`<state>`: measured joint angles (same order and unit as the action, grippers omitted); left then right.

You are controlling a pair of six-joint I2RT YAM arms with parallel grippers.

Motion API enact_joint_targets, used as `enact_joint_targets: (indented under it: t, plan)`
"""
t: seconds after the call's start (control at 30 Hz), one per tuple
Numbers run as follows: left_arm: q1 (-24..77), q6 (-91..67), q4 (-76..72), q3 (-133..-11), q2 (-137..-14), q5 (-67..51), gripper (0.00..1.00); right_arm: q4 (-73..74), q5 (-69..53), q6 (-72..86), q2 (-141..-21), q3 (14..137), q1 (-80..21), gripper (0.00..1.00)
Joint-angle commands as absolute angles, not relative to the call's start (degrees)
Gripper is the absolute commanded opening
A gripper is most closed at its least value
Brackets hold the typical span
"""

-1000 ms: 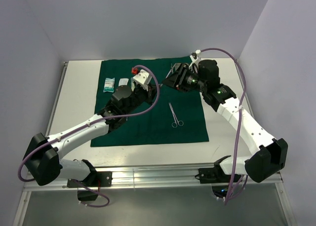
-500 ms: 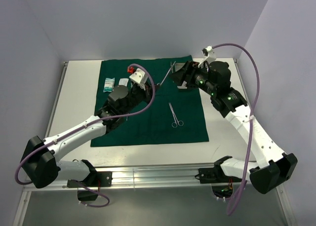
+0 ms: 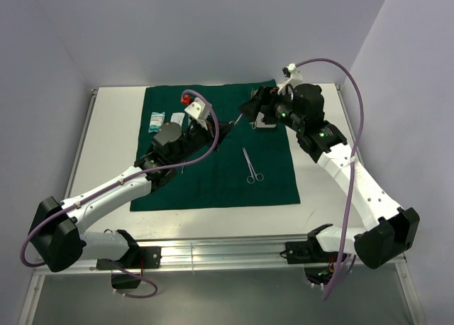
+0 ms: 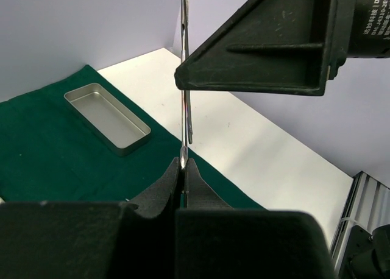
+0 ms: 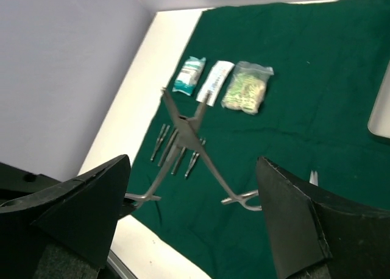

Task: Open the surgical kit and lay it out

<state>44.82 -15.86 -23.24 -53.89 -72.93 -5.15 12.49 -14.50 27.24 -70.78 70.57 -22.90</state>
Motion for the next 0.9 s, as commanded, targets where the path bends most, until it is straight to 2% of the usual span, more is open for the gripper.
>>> enact_joint_targets:
  t: [0.0,0.17,0.53,0.67,0.87]
  plan:
    - [44.6,-17.4,-26.6,-55.2,-71.2,-6.1,0.0,7.3,-17.4,28.2,-70.8,72.8,-22.5,0.9]
    - [44.6,-16.1,-25.3,-56.5,-71.6,-3.3,0.0,9.3,-21.0,32.5,-72.1,72.3,-22.6,0.74]
    - [44.6,-15.9,-25.1,-57.3,-72.2,-2.6,0.0,9.8,-23.0,36.5,-73.1,71.7,-23.1,0.58]
    - [44.6,-15.9,-25.0,-57.3,-72.3,-1.8,0.0,9.9,-23.6,37.3,-72.8,71.5,-23.3,0.47]
    - [44.6,-15.5,-24.9,-57.6,-72.7,-1.5,0.0,10.1,-24.3,38.3,-72.6,71.0,-23.7,0.45]
